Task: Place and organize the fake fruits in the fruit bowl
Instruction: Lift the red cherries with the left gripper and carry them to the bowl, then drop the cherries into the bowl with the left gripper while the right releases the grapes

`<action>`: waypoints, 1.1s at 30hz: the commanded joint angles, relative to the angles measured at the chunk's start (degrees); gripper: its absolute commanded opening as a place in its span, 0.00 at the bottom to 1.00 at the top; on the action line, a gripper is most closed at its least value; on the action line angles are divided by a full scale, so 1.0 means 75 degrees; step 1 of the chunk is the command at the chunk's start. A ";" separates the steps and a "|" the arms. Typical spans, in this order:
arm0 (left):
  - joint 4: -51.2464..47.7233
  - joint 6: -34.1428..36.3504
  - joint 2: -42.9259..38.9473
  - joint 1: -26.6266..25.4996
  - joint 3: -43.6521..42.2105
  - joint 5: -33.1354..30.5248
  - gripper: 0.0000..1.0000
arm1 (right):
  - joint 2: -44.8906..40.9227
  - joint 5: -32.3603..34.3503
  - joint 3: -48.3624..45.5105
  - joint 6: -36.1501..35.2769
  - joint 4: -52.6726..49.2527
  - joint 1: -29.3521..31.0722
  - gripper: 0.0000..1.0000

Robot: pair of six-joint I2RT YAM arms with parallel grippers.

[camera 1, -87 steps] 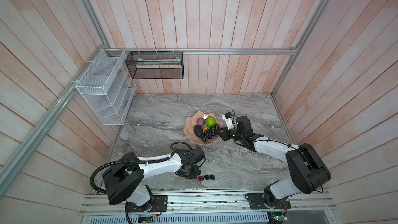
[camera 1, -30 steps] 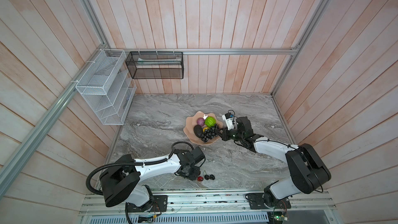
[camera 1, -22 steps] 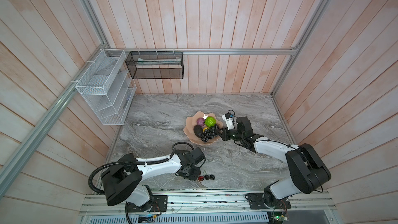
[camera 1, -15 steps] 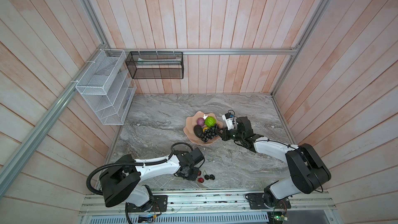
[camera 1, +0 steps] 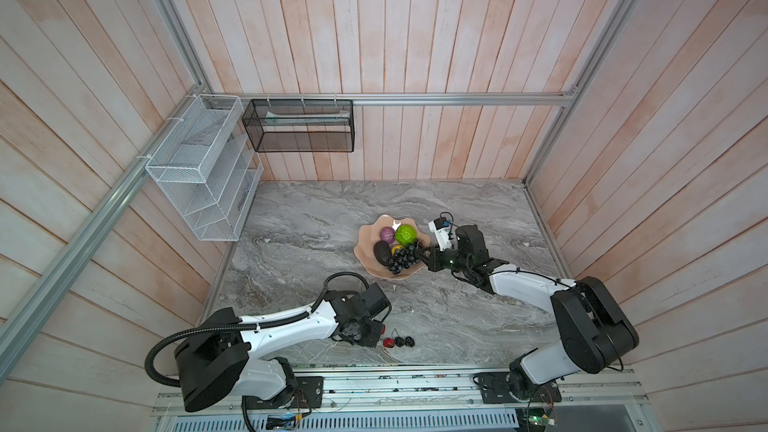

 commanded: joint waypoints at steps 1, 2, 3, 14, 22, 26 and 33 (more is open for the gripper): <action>-0.0226 -0.0225 -0.0389 0.0041 0.0299 -0.0103 0.00 | 0.0007 -0.0048 -0.0040 0.0025 0.0071 0.0059 0.13; -0.0275 -0.0252 -0.0478 0.0098 0.0394 -0.0032 0.00 | 0.0002 -0.0050 -0.0040 0.0028 0.0080 0.0059 0.13; -0.0326 -0.0264 -0.0551 0.0149 0.0498 0.0046 0.00 | -0.0004 -0.0047 -0.0038 0.0037 0.0082 0.0057 0.13; -0.0509 0.0336 -0.0907 0.1893 0.1840 0.0755 0.00 | -0.0213 -0.0099 0.0037 0.0145 0.0121 0.0059 0.12; -0.0234 0.1467 0.0419 0.3235 0.2991 0.0738 0.00 | -0.0756 -0.0093 0.0239 0.0054 -0.0275 0.0057 0.12; -0.0130 0.1786 0.1091 0.3625 0.3424 0.0323 0.00 | -0.0924 -0.0024 0.0253 -0.0004 -0.0465 0.0059 0.14; 0.0411 0.1799 0.1945 0.4158 0.3990 0.0210 0.00 | -0.0989 -0.0138 0.0333 0.0014 -0.0598 0.0052 0.15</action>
